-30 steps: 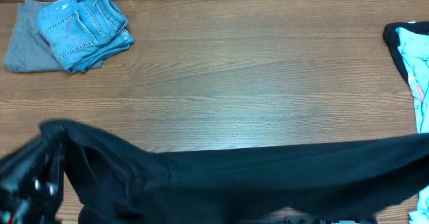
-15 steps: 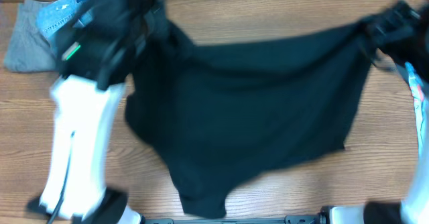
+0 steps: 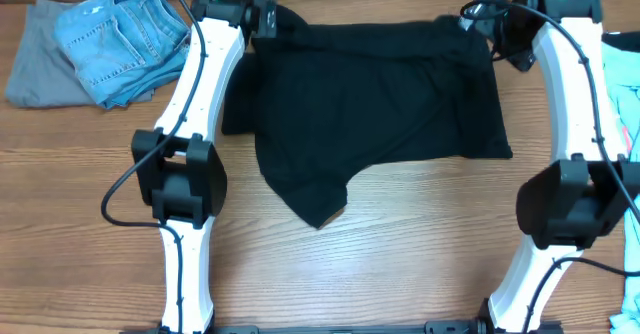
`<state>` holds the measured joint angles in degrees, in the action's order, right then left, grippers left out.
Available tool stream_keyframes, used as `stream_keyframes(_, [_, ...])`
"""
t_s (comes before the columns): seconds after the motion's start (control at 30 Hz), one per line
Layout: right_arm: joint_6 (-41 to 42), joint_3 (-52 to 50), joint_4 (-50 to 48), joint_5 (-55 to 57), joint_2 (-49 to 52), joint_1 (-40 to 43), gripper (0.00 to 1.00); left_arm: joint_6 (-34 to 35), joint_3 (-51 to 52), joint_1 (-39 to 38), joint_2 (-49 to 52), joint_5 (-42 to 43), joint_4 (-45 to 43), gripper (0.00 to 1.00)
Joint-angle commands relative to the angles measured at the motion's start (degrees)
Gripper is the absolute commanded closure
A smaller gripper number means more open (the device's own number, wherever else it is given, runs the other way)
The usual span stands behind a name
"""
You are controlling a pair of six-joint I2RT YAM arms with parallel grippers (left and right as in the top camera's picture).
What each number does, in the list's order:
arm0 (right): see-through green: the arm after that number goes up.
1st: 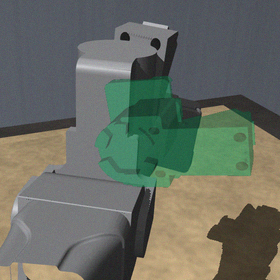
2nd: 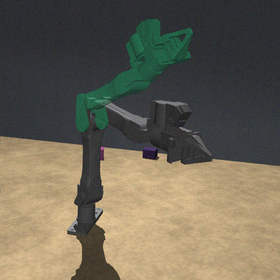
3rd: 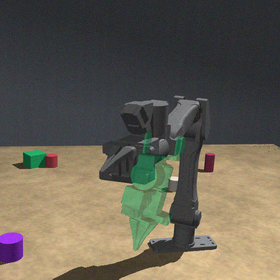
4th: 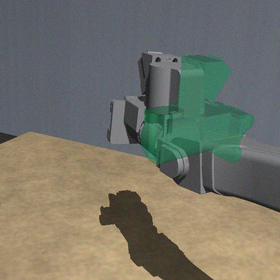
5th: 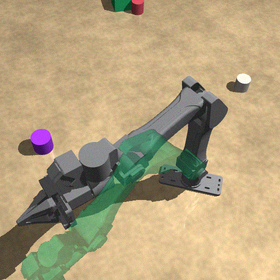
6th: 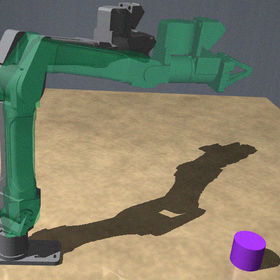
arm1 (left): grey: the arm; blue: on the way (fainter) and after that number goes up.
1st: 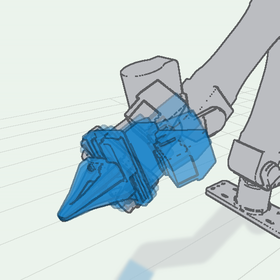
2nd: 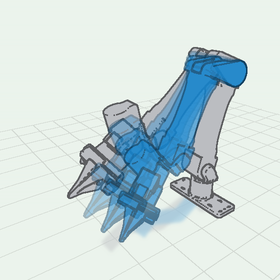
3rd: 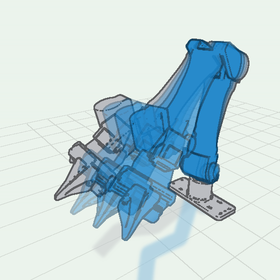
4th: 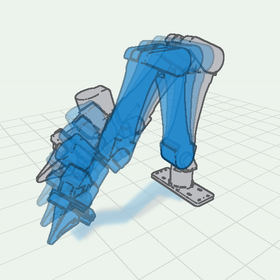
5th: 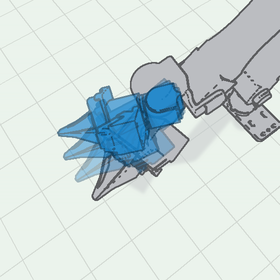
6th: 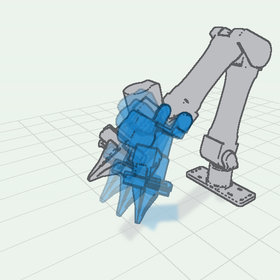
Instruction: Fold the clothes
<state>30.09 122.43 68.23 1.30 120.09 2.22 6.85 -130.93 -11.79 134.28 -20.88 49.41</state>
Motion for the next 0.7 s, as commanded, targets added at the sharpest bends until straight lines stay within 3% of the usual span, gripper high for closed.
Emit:
stream_keyframes(0.0, [-1.6,0.9,2.6,0.0,-1.1,0.1,0.0,-1.1,-0.5,-0.7,-2.3,-0.5,2.1,0.0])
stream_keyframes(0.17, [-1.6,1.3,8.3,0.1,-3.3,0.2,0.0,-1.1,-0.5,-1.8,-7.6,0.6,12.4,0.0])
stream_keyframes(0.47, [-1.7,1.3,20.4,0.1,-4.9,0.2,0.0,-1.0,-0.5,-4.1,-15.1,26.5,37.3,0.0])
stream_keyframes(0.67, [-1.7,1.3,22.1,1.9,-4.9,0.2,0.0,2.6,2.9,-7.3,-14.0,30.2,47.4,0.0])
